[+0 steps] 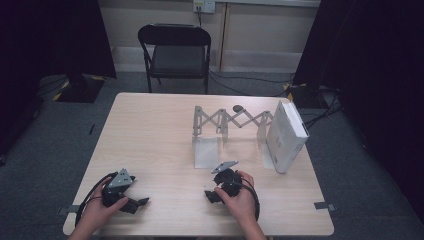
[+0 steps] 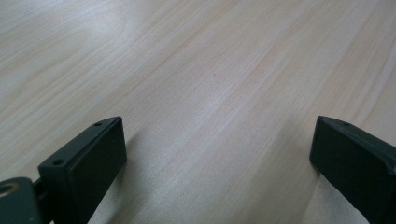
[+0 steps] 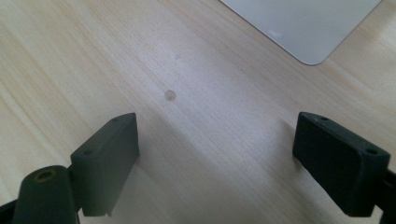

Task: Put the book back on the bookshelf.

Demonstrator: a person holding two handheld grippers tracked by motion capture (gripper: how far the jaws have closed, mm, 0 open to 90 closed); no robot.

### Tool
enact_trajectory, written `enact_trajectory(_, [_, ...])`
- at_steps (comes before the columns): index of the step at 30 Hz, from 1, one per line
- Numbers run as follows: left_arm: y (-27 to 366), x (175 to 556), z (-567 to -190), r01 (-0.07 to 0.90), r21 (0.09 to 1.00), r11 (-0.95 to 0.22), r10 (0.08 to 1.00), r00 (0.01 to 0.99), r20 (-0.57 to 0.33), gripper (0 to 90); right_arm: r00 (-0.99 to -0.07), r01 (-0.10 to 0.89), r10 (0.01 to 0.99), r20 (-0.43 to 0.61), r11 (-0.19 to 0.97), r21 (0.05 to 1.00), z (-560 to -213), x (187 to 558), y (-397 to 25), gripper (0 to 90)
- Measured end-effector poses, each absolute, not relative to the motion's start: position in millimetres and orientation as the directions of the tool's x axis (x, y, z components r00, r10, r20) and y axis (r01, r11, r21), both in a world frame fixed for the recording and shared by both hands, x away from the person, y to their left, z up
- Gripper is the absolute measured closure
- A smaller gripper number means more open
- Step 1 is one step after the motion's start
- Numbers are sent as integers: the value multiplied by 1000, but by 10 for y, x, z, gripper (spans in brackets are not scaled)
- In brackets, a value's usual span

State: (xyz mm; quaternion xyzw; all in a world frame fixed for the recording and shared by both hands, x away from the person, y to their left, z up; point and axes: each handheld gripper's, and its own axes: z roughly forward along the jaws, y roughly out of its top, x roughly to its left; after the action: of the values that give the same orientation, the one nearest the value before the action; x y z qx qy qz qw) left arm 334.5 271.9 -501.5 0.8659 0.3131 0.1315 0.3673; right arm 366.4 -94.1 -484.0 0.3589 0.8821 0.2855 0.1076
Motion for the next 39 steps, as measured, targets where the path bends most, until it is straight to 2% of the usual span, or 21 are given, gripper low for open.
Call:
enact_trajectory(27, [2719,3345,-5015,445,718,-535,639,770,-2,34,-686,500,727,-2,474,725,-5004,3511,-1004,101])
enact_trajectory(39, [2720,3345,-5015,445,718,-535,639,770,-2,34,-682,500,731,-3,470,727,-5006,3509,-998,100])
